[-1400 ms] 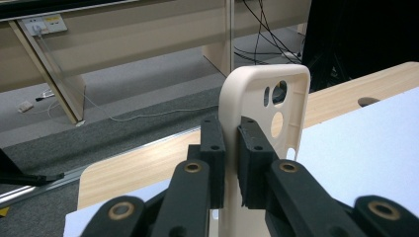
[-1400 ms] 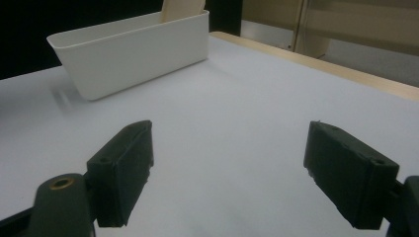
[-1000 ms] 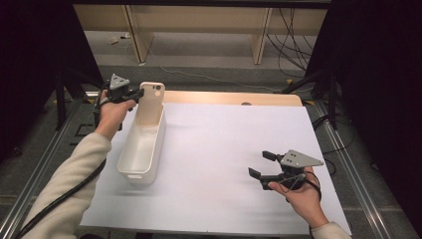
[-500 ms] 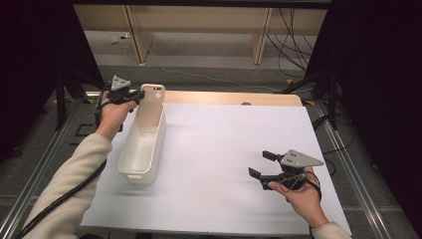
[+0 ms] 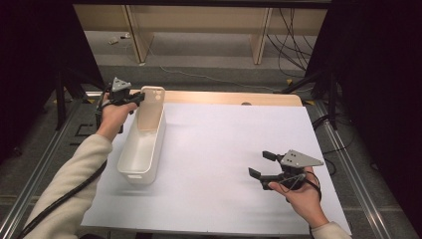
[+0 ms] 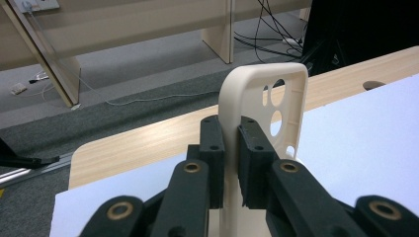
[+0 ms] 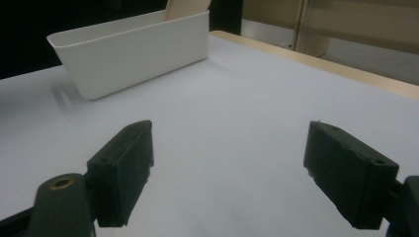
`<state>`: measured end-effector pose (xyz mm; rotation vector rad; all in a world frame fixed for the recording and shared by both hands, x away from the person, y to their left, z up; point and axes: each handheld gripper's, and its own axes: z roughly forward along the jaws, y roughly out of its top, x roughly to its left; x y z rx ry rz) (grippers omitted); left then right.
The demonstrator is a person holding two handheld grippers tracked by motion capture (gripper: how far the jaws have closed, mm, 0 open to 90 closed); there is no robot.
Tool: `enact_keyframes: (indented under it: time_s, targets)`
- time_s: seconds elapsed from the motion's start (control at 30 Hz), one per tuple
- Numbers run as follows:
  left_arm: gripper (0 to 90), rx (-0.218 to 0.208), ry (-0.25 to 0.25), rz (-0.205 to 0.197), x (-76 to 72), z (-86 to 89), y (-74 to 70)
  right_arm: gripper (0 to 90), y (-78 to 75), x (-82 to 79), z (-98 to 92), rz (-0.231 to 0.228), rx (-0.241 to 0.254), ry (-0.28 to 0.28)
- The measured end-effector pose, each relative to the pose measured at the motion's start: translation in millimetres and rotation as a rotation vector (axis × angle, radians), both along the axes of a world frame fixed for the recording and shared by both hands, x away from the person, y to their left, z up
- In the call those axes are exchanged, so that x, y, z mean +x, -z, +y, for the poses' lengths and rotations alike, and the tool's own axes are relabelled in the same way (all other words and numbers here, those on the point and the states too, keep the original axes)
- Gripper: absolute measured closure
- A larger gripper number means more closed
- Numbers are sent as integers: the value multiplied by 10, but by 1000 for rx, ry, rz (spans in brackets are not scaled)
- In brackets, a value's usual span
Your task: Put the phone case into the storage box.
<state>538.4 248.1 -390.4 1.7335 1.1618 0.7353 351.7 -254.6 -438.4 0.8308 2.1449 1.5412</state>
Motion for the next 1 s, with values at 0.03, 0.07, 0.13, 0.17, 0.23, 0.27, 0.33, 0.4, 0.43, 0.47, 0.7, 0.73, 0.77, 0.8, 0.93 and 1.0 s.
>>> enact_keyframes:
  time_s: [0.03, 0.07, 0.13, 0.17, 0.23, 0.27, 0.33, 0.4, 0.43, 0.47, 0.7, 0.73, 0.77, 0.8, 0.93, 1.0]
  targets:
    - [824, 1, -3, 2, 0, -1, 4, 206, -4, -1, -5, 2, -6, 1]
    - [824, 1, -2, 5, 2, -1, 10, 205, -4, -2, -4, 3, -3, 4]
    - [823, 4, -3, 9, 4, -1, 20, 206, -9, -5, -11, 11, -9, -3]
    - [823, 3, -3, 10, 5, -1, 25, 206, -9, -6, -10, 11, -7, -3]
    - [822, 4, -1, 13, 6, -1, 33, 207, -11, -6, -10, 12, -7, -5]
    - [822, 3, -1, 16, 7, 0, 37, 207, -9, -4, -10, 11, -7, -3]
    - [822, 6, -3, 22, 8, 7, 40, 206, 0, 3, -7, -2, -4, 3]
    - [821, 6, -3, 29, 11, 12, 41, 207, -11, -5, -12, 14, -9, -4]
    - [820, 6, -5, 31, 13, 15, 41, 207, -16, -9, -16, 15, -11, -3]
    - [820, 4, -6, 36, 14, 19, 42, 207, -17, -9, -16, 16, -10, -3]
    - [810, -3, -25, 53, 29, 43, 60, 207, -9, -7, -10, 14, -5, -3]
    - [809, -6, -27, 55, 31, 45, 61, 206, -10, -6, -11, 14, -5, -2]
    - [807, -5, -28, 56, 34, 48, 61, 206, -9, -5, -11, 11, -3, 1]
    - [804, -1, -28, 56, 38, 51, 60, 206, -8, -4, -8, 9, -1, 1]
    - [777, 7, -32, 60, 42, 54, 53, 207, -1, 1, -7, 1, -3, 0]
    - [767, 4, -37, 56, 44, 56, 47, 207, 1, 2, -5, -3, -4, 0]
